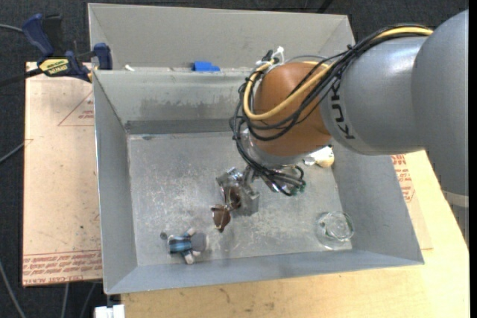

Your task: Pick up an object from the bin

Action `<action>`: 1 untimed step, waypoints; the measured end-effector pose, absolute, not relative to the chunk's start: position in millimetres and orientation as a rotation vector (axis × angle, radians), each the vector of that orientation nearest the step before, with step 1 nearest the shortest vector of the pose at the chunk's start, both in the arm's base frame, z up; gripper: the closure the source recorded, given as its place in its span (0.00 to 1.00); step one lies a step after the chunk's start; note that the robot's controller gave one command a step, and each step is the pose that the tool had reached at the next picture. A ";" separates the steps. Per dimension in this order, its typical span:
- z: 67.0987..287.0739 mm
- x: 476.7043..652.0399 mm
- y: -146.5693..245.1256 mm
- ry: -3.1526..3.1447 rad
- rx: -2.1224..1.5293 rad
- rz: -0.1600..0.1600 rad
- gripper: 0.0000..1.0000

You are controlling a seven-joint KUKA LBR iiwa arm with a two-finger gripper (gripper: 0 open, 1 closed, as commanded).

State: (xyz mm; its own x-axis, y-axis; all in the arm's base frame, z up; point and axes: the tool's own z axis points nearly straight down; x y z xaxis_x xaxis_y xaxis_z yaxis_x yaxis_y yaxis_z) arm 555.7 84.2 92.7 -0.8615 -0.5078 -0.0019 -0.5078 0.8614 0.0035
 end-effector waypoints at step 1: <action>95.5 552.1 73.2 3.025 -0.827 0.001 1.00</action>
Offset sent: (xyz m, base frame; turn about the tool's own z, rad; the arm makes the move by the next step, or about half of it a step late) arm 0.0171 0.0440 -0.0227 -0.0382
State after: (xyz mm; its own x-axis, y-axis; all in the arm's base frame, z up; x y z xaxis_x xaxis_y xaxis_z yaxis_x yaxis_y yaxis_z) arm 552.1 73.2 95.5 -0.8610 -0.5086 -0.0056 -0.5086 0.8610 -0.0009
